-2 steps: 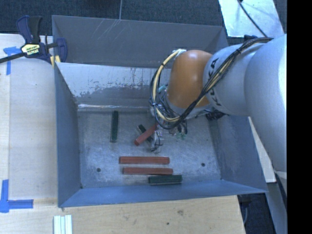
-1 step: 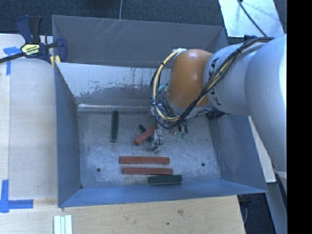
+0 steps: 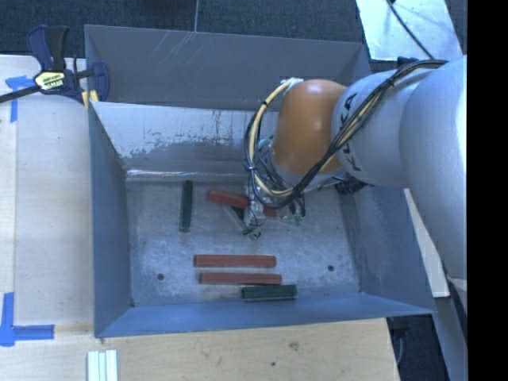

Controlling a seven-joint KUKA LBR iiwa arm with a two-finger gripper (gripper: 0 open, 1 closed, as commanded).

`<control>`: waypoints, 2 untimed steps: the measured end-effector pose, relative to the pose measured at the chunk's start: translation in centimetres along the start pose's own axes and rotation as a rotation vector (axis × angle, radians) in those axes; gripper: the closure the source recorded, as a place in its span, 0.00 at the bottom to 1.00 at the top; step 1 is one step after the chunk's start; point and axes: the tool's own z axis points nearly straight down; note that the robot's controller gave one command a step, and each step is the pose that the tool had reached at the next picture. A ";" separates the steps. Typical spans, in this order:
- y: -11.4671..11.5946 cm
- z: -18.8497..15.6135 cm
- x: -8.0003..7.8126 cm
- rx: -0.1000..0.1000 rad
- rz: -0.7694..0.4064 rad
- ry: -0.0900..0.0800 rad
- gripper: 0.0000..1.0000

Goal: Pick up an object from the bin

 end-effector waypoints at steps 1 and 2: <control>0.0 -0.5 -0.1 0.000 -0.003 -0.003 1.00; 0.0 -2.3 -0.3 0.001 -0.005 -0.007 1.00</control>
Offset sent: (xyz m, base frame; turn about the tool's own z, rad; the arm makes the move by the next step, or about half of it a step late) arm 0.0000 0.0000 0.0026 0.0000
